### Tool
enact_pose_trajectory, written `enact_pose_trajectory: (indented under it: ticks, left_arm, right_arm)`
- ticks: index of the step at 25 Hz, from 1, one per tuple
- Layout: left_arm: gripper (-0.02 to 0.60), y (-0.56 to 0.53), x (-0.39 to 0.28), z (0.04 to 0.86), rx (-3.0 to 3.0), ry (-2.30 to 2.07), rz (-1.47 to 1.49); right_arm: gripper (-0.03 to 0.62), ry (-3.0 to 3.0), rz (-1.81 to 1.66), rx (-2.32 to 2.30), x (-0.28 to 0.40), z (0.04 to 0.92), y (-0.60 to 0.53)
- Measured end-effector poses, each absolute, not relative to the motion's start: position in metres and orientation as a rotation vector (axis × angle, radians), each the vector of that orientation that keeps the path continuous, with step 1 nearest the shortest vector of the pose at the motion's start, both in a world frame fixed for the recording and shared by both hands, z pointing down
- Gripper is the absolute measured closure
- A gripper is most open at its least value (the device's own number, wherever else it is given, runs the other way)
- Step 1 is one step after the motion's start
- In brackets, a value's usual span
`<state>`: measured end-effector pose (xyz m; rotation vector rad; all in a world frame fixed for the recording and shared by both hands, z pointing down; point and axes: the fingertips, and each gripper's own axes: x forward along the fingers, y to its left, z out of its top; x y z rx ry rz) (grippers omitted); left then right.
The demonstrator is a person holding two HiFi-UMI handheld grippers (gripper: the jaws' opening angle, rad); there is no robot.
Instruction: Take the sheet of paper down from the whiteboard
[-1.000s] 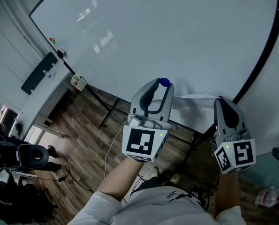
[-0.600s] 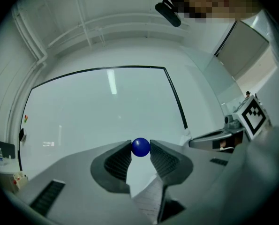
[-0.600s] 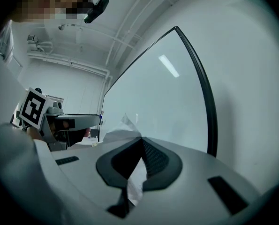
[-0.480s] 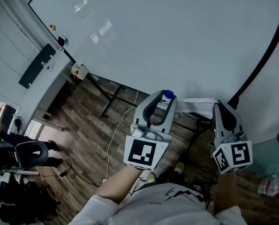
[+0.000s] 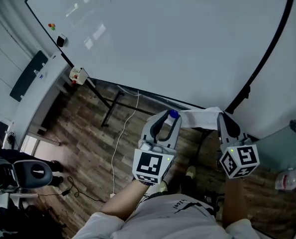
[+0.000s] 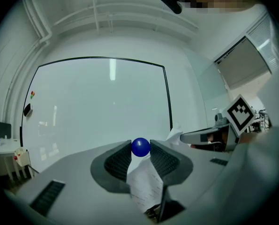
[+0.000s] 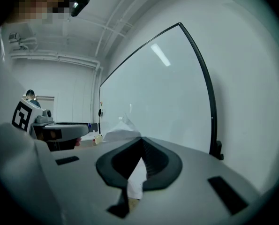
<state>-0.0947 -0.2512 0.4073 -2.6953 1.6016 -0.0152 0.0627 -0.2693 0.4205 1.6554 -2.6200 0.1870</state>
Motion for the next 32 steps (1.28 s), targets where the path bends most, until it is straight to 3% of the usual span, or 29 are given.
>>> enact_pose_trajectory:
  ticks: [32]
  left_arm:
    - [0.448, -0.22, -0.1, 0.402, -2.75, 1.527, 0.021]
  right_arm:
    - [0.58, -2.602, 0.197, 1.657, 0.033, 0.402, -0.235]
